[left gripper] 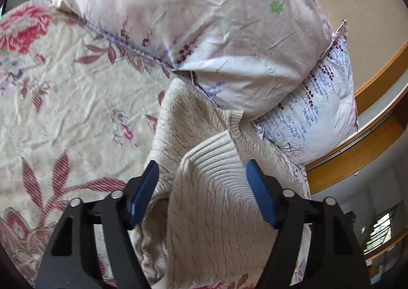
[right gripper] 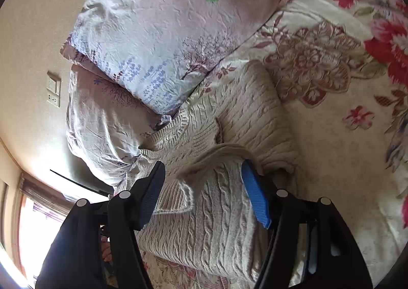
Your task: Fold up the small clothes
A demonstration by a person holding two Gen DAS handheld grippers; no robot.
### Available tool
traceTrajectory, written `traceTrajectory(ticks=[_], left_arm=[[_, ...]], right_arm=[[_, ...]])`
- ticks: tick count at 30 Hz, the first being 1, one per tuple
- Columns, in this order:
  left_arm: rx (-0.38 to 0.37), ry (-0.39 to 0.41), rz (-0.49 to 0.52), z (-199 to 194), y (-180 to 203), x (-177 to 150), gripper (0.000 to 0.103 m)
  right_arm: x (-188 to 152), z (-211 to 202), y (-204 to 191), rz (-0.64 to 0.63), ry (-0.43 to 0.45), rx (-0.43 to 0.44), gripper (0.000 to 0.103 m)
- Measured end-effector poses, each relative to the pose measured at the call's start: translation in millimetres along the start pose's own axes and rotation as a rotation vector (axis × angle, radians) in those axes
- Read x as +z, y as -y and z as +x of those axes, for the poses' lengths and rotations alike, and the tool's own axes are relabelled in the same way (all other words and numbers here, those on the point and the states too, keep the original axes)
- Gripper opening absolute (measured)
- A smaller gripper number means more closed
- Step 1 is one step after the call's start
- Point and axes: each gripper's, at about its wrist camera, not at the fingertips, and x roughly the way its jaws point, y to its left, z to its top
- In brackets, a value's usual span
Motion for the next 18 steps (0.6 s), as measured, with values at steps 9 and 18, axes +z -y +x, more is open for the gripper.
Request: traceTrajectory(ticks=[9,18], left_arm=[[0.153,0.092,0.220,-27.8,9.7,7.6,0.076],[0.178,0.076,0.328,-13.9,22.9,4.9,0.085]], right_arm=[[10.7,-28.6,-28.3,-0.292,0.115,-0.178,0.063],[12.0,1.1,-34.5,-0.383,0.020,-0.221,0.063]])
